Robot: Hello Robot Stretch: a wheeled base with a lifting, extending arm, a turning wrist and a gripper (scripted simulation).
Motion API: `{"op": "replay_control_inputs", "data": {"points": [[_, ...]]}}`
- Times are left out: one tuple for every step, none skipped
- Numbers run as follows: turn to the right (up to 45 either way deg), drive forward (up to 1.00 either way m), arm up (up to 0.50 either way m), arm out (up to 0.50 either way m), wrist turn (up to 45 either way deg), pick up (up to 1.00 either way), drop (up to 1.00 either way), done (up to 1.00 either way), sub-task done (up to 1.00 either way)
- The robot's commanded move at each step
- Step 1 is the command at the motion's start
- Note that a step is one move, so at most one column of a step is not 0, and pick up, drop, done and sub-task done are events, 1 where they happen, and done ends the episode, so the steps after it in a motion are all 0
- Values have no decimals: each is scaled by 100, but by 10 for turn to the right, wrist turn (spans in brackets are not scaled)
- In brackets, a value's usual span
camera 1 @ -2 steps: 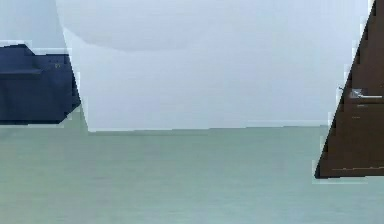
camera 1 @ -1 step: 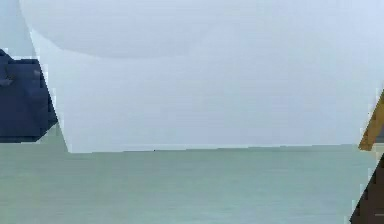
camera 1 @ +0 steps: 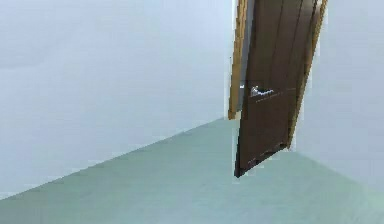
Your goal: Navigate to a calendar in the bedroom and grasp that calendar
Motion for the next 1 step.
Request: {"op": "replay_control_inputs", "data": {"points": [[0,100,0,0,0,0,0,0,0]]}}
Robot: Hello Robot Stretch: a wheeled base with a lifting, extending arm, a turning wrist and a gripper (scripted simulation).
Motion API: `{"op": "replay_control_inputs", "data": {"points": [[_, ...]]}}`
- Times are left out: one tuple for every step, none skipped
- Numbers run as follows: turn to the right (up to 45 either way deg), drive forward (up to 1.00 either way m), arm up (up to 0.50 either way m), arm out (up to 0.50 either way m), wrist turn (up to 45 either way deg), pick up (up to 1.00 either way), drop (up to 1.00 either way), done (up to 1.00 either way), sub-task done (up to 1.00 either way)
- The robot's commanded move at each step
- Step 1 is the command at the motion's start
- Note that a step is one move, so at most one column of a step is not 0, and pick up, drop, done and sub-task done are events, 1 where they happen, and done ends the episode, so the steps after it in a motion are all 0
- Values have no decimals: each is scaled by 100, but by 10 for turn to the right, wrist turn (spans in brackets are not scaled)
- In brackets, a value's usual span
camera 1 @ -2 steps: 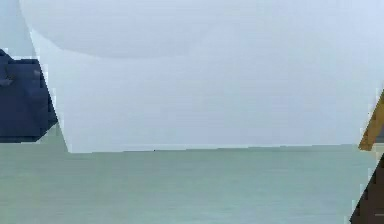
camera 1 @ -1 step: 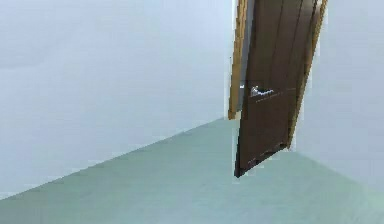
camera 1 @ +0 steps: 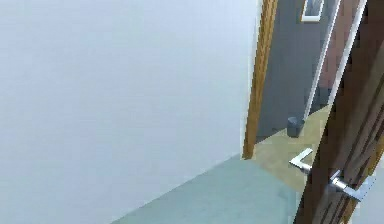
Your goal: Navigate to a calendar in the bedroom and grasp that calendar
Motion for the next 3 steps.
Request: {"op": "replay_control_inputs", "data": {"points": [[0,80,0,0,0,0,0,0,0],[450,0,0,0,0,0,0,0,0],[90,0,0,0,0,0,0,0,0]]}}
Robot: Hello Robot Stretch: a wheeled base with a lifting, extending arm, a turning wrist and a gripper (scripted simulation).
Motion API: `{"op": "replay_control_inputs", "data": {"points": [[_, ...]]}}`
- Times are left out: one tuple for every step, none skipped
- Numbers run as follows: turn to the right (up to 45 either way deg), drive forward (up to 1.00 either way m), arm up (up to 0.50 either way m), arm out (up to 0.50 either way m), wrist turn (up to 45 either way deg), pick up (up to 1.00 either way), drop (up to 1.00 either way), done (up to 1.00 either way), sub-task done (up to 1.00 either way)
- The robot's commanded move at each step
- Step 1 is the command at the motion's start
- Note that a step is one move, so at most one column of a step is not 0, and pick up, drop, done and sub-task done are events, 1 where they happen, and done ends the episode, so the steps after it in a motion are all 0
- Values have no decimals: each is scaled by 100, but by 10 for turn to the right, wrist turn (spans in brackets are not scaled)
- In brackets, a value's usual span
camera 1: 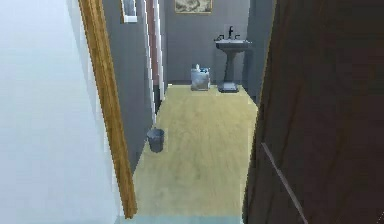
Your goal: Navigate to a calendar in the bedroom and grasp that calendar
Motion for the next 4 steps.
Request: {"op": "replay_control_inputs", "data": {"points": [[0,100,0,0,0,0,0,0,0],[0,30,0,0,0,0,0,0,0],[390,0,0,0,0,0,0,0,0],[0,30,0,0,0,0,0,0,0]]}}
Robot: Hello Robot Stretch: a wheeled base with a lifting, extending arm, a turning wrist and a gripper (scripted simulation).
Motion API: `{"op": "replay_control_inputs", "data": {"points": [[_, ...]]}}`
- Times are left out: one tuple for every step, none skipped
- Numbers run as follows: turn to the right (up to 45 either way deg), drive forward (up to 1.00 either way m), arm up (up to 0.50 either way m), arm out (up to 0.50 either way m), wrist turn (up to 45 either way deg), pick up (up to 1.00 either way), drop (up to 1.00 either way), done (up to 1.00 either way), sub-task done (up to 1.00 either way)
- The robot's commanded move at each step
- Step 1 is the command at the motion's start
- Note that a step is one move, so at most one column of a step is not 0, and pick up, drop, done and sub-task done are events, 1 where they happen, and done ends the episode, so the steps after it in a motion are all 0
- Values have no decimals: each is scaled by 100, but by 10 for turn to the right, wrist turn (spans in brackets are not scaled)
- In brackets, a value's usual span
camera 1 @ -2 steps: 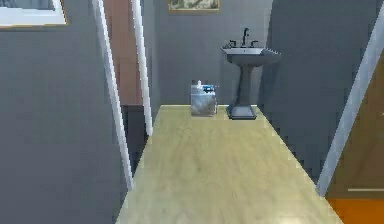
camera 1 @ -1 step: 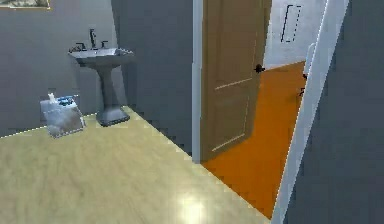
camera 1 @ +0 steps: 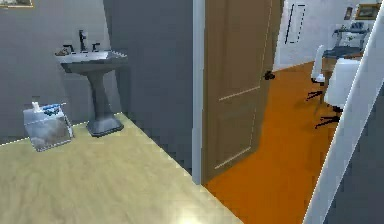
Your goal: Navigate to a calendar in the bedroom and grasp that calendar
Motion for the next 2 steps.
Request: {"op": "replay_control_inputs", "data": {"points": [[120,0,0,0,0,0,0,0,0],[0,100,0,0,0,0,0,0,0]]}}
